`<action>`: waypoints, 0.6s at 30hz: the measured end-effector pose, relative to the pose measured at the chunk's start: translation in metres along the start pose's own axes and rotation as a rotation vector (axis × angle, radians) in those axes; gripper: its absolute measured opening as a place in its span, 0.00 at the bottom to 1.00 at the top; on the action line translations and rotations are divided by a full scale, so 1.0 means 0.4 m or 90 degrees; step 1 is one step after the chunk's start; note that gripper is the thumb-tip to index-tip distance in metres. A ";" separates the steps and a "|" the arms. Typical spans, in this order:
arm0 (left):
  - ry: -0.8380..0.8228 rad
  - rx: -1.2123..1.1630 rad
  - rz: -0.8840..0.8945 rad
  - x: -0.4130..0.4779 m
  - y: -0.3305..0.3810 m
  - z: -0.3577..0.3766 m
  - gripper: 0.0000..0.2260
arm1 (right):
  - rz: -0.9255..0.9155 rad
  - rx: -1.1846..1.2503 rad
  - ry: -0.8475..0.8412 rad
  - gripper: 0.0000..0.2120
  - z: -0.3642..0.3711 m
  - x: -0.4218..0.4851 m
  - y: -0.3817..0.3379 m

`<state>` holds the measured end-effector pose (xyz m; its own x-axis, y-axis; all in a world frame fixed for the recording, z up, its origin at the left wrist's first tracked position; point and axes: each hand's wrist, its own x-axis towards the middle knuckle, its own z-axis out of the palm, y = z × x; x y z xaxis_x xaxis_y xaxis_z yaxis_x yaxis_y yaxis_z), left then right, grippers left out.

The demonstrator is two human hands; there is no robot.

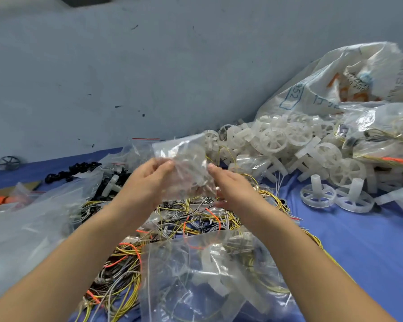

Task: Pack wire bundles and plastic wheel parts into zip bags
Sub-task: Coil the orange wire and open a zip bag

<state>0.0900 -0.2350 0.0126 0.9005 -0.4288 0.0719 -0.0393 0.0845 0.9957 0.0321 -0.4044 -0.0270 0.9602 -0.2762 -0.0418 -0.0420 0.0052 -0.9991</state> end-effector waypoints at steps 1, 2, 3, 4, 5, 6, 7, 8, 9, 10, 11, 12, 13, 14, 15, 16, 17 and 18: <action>-0.001 -0.046 -0.022 -0.044 0.003 -0.018 0.08 | 0.028 0.071 -0.064 0.22 0.018 -0.010 -0.008; 0.000 -0.067 -0.036 -0.082 -0.001 -0.034 0.09 | 0.050 0.124 -0.126 0.21 0.033 -0.024 -0.012; 0.007 -0.071 -0.039 -0.114 -0.009 -0.047 0.10 | 0.052 0.152 -0.186 0.19 0.046 -0.038 -0.010; 0.016 -0.066 -0.029 -0.140 -0.017 -0.063 0.10 | 0.040 0.158 -0.234 0.17 0.061 -0.052 -0.007; 0.025 -0.066 -0.017 -0.159 -0.027 -0.077 0.09 | 0.028 0.148 -0.262 0.16 0.074 -0.063 -0.002; 0.032 -0.076 -0.012 -0.171 -0.036 -0.091 0.08 | 0.018 0.130 -0.268 0.14 0.085 -0.074 0.001; 0.037 -0.094 -0.021 -0.179 -0.043 -0.102 0.09 | 0.010 0.114 -0.254 0.12 0.093 -0.082 0.001; 0.032 -0.108 -0.038 -0.184 -0.048 -0.113 0.11 | 0.001 0.101 -0.229 0.10 0.100 -0.089 0.000; 0.019 -0.108 -0.056 -0.188 -0.051 -0.122 0.13 | -0.016 0.085 -0.203 0.09 0.105 -0.094 -0.003; -0.001 -0.093 -0.070 -0.191 -0.053 -0.131 0.15 | -0.042 0.066 -0.180 0.08 0.106 -0.099 -0.008; -0.026 -0.063 -0.082 -0.195 -0.056 -0.137 0.15 | -0.075 0.044 -0.161 0.08 0.106 -0.101 -0.012; -0.054 -0.025 -0.087 -0.201 -0.059 -0.141 0.15 | -0.113 0.027 -0.148 0.08 0.106 -0.104 -0.016; -0.080 0.018 -0.081 -0.207 -0.060 -0.141 0.12 | -0.150 0.017 -0.141 0.08 0.107 -0.105 -0.019; -0.095 0.058 -0.065 -0.212 -0.059 -0.139 0.09 | -0.179 0.016 -0.141 0.08 0.107 -0.107 -0.020; -0.093 0.079 -0.047 -0.215 -0.057 -0.136 0.06 | -0.188 0.020 -0.144 0.08 0.108 -0.108 -0.021; -0.079 0.075 -0.030 -0.216 -0.056 -0.135 0.05 | -0.172 0.027 -0.149 0.08 0.110 -0.109 -0.021; -0.060 0.053 -0.017 -0.215 -0.053 -0.133 0.05 | -0.134 0.043 -0.163 0.09 0.112 -0.110 -0.020; -0.040 0.031 -0.005 -0.213 -0.051 -0.133 0.05 | -0.081 0.065 -0.188 0.11 0.114 -0.112 -0.018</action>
<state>0.0371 -0.1522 -0.0169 0.8718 -0.4853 0.0668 -0.0550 0.0386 0.9977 0.0020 -0.3481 -0.0182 0.9951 0.0095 0.0985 0.0973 0.0891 -0.9913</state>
